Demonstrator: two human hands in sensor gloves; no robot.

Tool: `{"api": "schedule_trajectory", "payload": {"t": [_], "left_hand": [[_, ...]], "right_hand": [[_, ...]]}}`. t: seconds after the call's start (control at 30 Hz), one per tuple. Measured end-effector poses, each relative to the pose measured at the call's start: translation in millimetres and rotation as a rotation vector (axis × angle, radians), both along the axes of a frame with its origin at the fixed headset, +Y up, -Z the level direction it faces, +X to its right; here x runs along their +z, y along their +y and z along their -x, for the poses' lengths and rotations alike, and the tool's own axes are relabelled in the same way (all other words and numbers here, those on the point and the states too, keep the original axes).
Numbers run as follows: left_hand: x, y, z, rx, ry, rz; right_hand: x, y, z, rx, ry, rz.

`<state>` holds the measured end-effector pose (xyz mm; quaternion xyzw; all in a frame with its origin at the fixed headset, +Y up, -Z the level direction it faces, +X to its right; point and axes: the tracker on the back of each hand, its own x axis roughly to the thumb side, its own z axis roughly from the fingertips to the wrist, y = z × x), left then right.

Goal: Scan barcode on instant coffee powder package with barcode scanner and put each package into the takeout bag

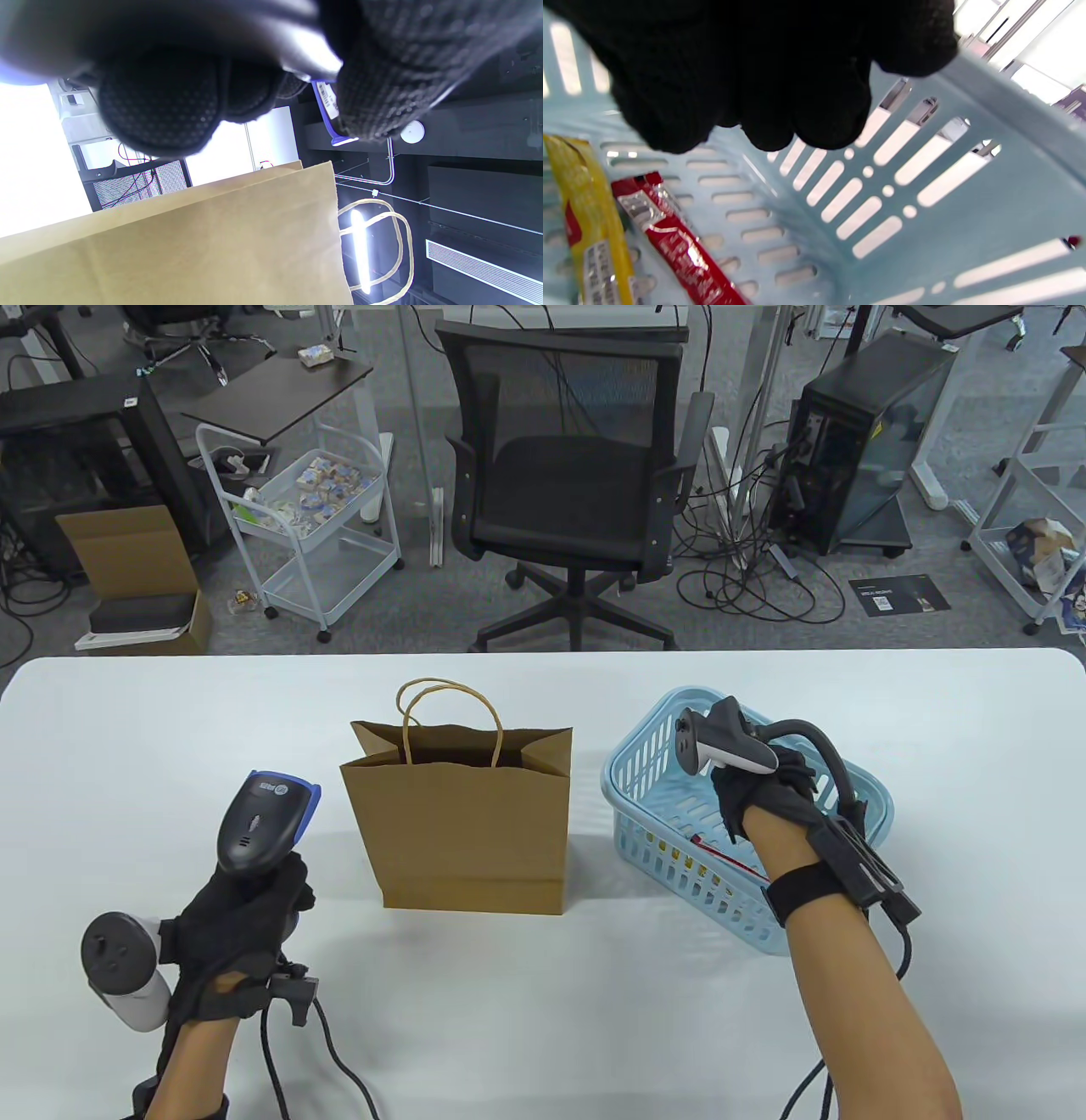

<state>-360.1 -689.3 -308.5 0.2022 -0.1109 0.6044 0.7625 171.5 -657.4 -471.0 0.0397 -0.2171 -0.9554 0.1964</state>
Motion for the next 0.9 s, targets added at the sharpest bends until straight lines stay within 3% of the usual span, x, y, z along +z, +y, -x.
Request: {"api": "schedule_trajectory", "payload": {"t": [0.17,0.3,0.5,0.9], "left_hand": [[0,0,1,0.011,0.001,0.007],[0,0,1,0.0,0.0,0.006],[-1,0,0,-0.009,-0.003,0.009],[0,-2,-2,-0.033,0.002,0.016]], "right_hand": [[-12,-42,-5,0.075,-0.031,0.172],[-15,-65,-14,0.067,-0.081,0.244],[-14,-76,-16,0.008,-0.093,0.27],[-15,-85,-9,0.045,0.012,0.201]]}}
